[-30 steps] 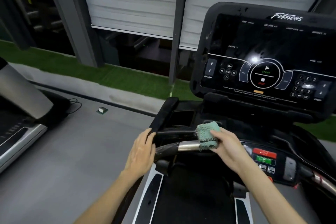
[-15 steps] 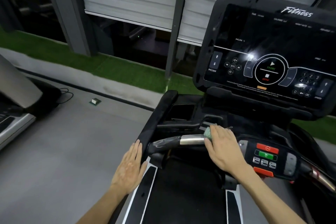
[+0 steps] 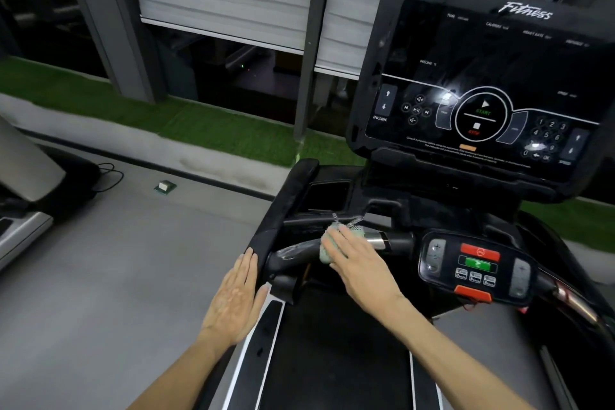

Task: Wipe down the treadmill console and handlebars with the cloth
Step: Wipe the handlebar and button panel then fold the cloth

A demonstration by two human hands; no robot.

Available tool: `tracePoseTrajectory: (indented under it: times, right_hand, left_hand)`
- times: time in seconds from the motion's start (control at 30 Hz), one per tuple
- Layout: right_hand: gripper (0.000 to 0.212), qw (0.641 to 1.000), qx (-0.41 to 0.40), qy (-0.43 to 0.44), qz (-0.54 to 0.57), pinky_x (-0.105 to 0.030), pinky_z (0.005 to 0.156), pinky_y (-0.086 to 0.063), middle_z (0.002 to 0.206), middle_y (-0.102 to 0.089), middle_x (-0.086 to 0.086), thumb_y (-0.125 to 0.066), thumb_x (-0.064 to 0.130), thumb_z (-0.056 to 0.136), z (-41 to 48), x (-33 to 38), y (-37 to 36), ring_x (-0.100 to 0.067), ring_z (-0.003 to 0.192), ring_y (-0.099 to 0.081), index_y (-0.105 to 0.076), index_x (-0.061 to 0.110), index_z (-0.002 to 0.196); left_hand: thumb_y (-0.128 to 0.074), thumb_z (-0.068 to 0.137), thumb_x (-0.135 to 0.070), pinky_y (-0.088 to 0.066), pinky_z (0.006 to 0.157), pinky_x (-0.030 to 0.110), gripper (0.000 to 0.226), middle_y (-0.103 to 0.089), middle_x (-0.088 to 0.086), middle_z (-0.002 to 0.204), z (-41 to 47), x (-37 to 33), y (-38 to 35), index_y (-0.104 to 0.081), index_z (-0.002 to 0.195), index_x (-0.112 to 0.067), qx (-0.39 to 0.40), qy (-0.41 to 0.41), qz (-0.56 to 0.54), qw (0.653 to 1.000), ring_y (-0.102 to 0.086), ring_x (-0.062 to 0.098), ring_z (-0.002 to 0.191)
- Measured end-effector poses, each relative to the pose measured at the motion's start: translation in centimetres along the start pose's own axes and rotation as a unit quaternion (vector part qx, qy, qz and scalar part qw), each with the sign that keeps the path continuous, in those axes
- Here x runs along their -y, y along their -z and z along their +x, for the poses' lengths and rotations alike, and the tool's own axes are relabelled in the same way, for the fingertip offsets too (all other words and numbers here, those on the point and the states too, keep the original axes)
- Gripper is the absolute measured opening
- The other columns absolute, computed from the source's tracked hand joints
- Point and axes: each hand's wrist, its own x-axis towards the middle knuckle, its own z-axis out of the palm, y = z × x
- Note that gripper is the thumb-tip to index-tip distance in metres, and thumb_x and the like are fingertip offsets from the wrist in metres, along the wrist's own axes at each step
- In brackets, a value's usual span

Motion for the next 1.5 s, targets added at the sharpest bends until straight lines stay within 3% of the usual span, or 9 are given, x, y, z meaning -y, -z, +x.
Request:
tracePoseTrajectory:
  times: [0.17, 0.3, 0.43, 0.57, 0.73, 0.93, 1.2, 1.37, 1.5]
  right_hand:
    - [0.079, 0.986, -0.035, -0.165, 0.004, -0.046, 0.106, -0.041, 0.140, -0.047, -0.019, -0.075, -0.005, 0.063, -2.9, -3.8, 1.6, -0.036, 0.130, -0.045, -0.046, 0.002, 0.137]
    - [0.080, 0.981, -0.031, -0.193, 0.002, -0.051, 0.107, -0.038, 0.142, -0.041, -0.026, -0.065, -0.015, 0.062, -3.6, -3.6, 1.6, -0.041, 0.132, -0.039, -0.044, 0.002, 0.137]
    - [0.059, 0.994, -0.022, -0.111, 0.002, -0.045, 0.109, -0.033, 0.138, -0.046, -0.018, -0.060, 0.008, 0.079, -0.3, -1.3, 1.0, -0.036, 0.129, -0.041, -0.044, 0.007, 0.136]
    - [0.041, 1.000, 0.003, -0.001, 0.014, -0.043, 0.105, -0.037, 0.123, -0.054, -0.012, -0.036, 0.031, 0.096, 4.2, 3.5, -0.7, -0.033, 0.118, -0.048, -0.048, 0.011, 0.129]
    - [0.032, 0.997, -0.044, 0.004, 0.067, -0.039, 0.091, -0.048, 0.109, -0.066, -0.006, -0.067, 0.022, 0.083, 3.8, 1.8, -0.1, -0.026, 0.102, -0.062, -0.063, 0.014, 0.114]
    - [0.034, 0.991, -0.048, -0.125, 0.032, -0.043, 0.081, -0.051, 0.098, -0.066, -0.013, -0.062, 0.003, 0.082, 0.5, -3.9, 1.2, -0.034, 0.090, -0.062, -0.062, 0.001, 0.115]
    - [0.042, 0.999, 0.042, -0.008, -0.002, -0.039, 0.077, -0.046, 0.088, -0.062, -0.008, -0.075, 0.018, 0.066, 6.8, 5.4, -1.3, -0.028, 0.080, -0.058, -0.063, 0.008, 0.104]
    - [0.055, 0.996, 0.079, 0.042, -0.021, -0.041, 0.105, -0.033, 0.127, -0.052, -0.014, -0.057, 0.021, 0.087, 7.9, 8.3, -2.7, -0.031, 0.118, -0.047, -0.040, 0.004, 0.137]
    - [0.055, 0.997, 0.044, 0.065, 0.012, -0.040, 0.106, -0.038, 0.130, -0.057, -0.014, -0.063, 0.005, 0.076, 6.5, 6.2, -1.3, -0.031, 0.123, -0.051, -0.053, 0.004, 0.131]
  left_hand:
    - [0.018, 0.090, -0.065, -0.006, 0.121, 0.031, 0.092, -0.001, 0.004, 0.162, 0.2, 0.1, -0.2, -0.007, 0.154, -0.006, -0.004, 0.006, 0.002, 1.000, -0.001, 0.016, 0.150]
    - [0.015, 0.092, -0.062, -0.008, 0.121, 0.031, 0.088, -0.002, 0.006, 0.162, 0.2, 0.1, -0.2, -0.009, 0.154, -0.004, 0.010, 0.013, 0.008, 1.000, -0.004, 0.018, 0.150]
    - [0.006, 0.099, -0.056, -0.017, 0.118, 0.036, 0.081, -0.015, 0.012, 0.161, 0.2, 0.1, 0.0, -0.019, 0.153, -0.001, 0.028, 0.018, 0.020, 0.999, -0.019, 0.025, 0.149]
    - [0.017, 0.092, -0.063, -0.006, 0.121, 0.031, 0.087, 0.001, 0.005, 0.162, 0.1, 0.1, -0.1, -0.006, 0.155, -0.007, 0.020, 0.010, 0.002, 1.000, -0.002, 0.017, 0.151]
    - [0.025, 0.084, -0.067, 0.003, 0.119, 0.026, 0.093, 0.010, 0.001, 0.161, 0.1, 0.1, 0.1, 0.002, 0.154, -0.011, 0.028, 0.011, -0.017, 0.999, 0.007, 0.014, 0.150]
    - [0.033, 0.078, -0.068, 0.008, 0.117, 0.025, 0.097, 0.014, 0.001, 0.159, 0.0, -0.2, 0.4, 0.008, 0.152, -0.010, 0.026, 0.013, -0.012, 1.000, 0.012, 0.013, 0.148]
    - [0.026, 0.084, -0.065, 0.006, 0.118, 0.026, 0.091, 0.010, 0.004, 0.161, 0.1, -0.3, 0.4, 0.005, 0.153, -0.008, 0.023, 0.012, -0.010, 1.000, 0.007, 0.014, 0.149]
    - [0.018, 0.091, -0.061, 0.004, 0.118, 0.030, 0.082, 0.003, 0.006, 0.161, 0.1, -0.2, 0.3, 0.002, 0.152, -0.008, 0.019, 0.011, 0.006, 1.000, 0.000, 0.016, 0.150]
    - [0.027, 0.083, -0.063, 0.015, 0.114, 0.022, 0.085, 0.016, 0.002, 0.159, 0.0, -0.1, 0.5, 0.013, 0.150, -0.013, 0.025, 0.004, -0.001, 1.000, 0.014, 0.011, 0.147]
